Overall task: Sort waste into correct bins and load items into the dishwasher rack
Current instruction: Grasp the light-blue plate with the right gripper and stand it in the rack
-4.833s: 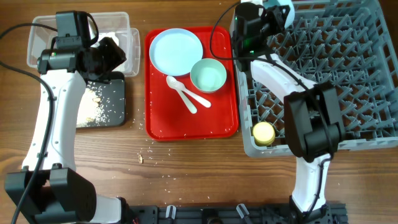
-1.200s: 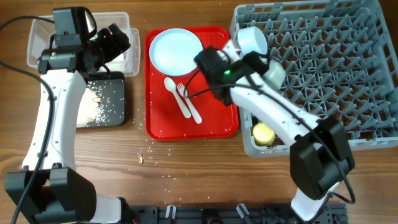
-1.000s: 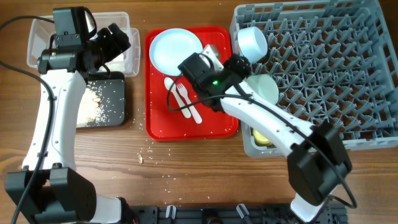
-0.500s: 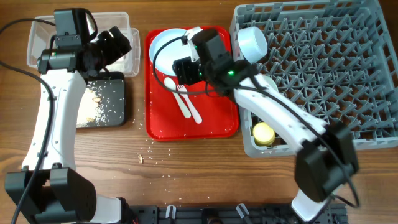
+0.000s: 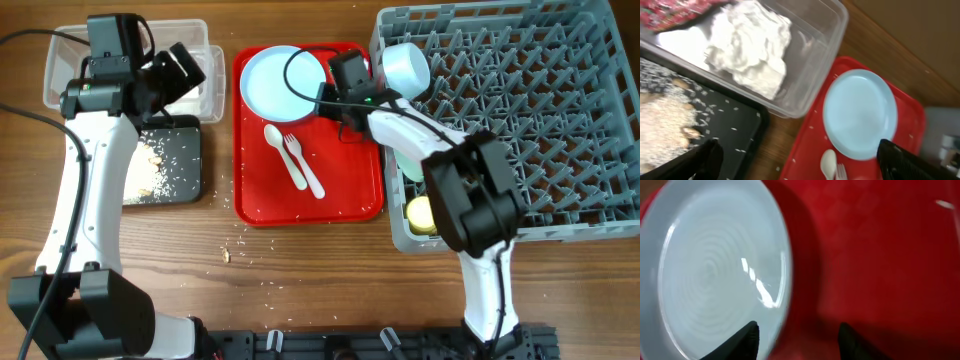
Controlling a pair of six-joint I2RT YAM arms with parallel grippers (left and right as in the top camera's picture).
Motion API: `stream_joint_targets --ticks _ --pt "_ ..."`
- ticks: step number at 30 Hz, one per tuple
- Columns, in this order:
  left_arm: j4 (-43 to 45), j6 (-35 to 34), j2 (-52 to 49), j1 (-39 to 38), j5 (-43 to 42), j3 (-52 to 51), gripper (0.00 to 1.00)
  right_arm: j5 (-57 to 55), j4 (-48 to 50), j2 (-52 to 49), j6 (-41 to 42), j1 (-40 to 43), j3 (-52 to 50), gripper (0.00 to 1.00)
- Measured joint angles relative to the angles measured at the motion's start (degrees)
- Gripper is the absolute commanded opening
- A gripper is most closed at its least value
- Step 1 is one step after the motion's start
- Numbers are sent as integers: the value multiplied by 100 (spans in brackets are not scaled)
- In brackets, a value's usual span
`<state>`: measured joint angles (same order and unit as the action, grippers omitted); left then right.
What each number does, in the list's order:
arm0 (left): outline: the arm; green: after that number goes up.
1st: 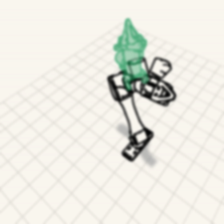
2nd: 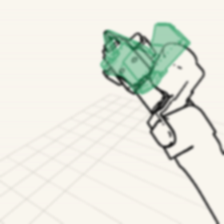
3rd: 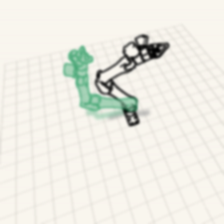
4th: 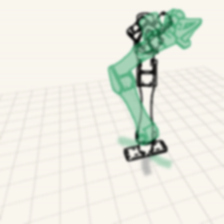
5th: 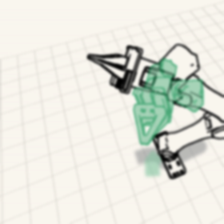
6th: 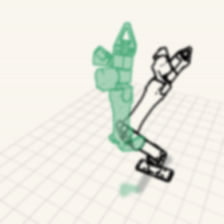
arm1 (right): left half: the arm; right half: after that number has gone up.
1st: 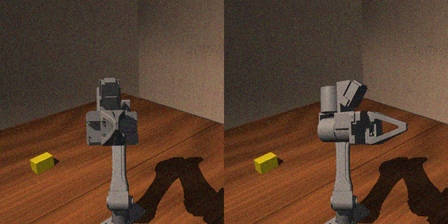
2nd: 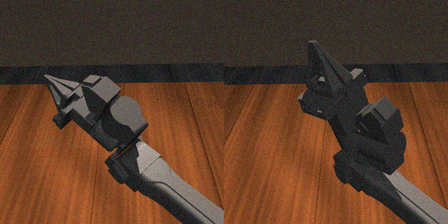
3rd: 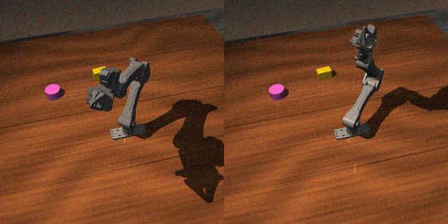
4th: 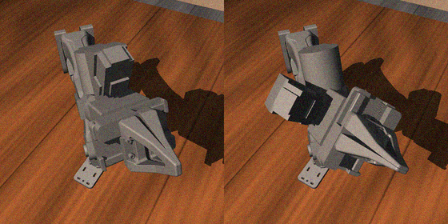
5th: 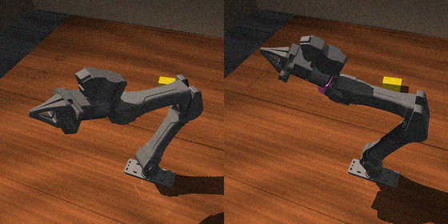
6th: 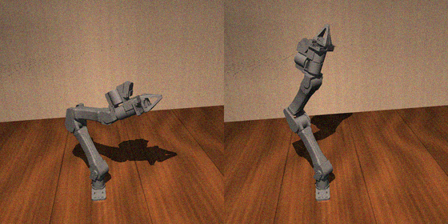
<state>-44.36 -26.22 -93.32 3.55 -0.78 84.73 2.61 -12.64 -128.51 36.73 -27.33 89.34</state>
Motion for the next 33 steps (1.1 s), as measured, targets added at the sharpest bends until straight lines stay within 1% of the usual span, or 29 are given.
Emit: stream_joint_targets --ticks 1,2,4,7,9,13,15,16,19,22,23,25,28,29,30,31,33 --pt "0 0 0 0 153 0 100 35 -35 -59 15 -4 109 47" --pt "2 0 0 0 424 0 100 87 -59 -240 55 -24 448 43" --pt "2 -2 0 0 675 0 100 131 -168 -358 92 -37 656 32" --pt "2 0 0 0 798 0 100 153 -645 -404 101 -37 708 13" --pt "2 0 0 0 831 0 100 168 -990 -404 107 -37 791 5" --pt "2 0 0 0 848 0 100 205 -1578 -404 74 -39 1023 4" --pt "0 0 0 0 848 0 100 186 -2059 -448 -55 -48 1276 4" --pt "2 -2 0 0 846 0 100 164 -2146 -450 -101 -48 1355 4" --pt "0 -2 -2 0 848 0 100 7 -2638 -378 -560 -7 1947 4" --pt "0 0 -2 0 850 0 100 -319 -3154 262 -1060 140 2087 4" --pt "0 0 -2 0 850 0 100 -739 -3442 859 -1320 249 2100 4" --pt "-13 0 -2 0 850 0 100 -1558 -3773 1703 -1631 417 2251 4" --pt "-17 0 -2 0 852 0 100 -3324 -4476 2865 -2159 726 2420 4" --pt "-15 0 -2 0 857 0 100 -3895 -4662 3095 -2470 857 2455 4" --pt "-17 0 -2 0 866 0 100 -4229 -4789 3187 -2739 960 2463 4" --pt "-17 0 -2 0 866 0 100 -4503 -4881 3211 -3097 1078 2463 4" --pt "-15 -2 -2 0 866 0 100 -4865 -4922 3108 -4063 1370 2422 4"
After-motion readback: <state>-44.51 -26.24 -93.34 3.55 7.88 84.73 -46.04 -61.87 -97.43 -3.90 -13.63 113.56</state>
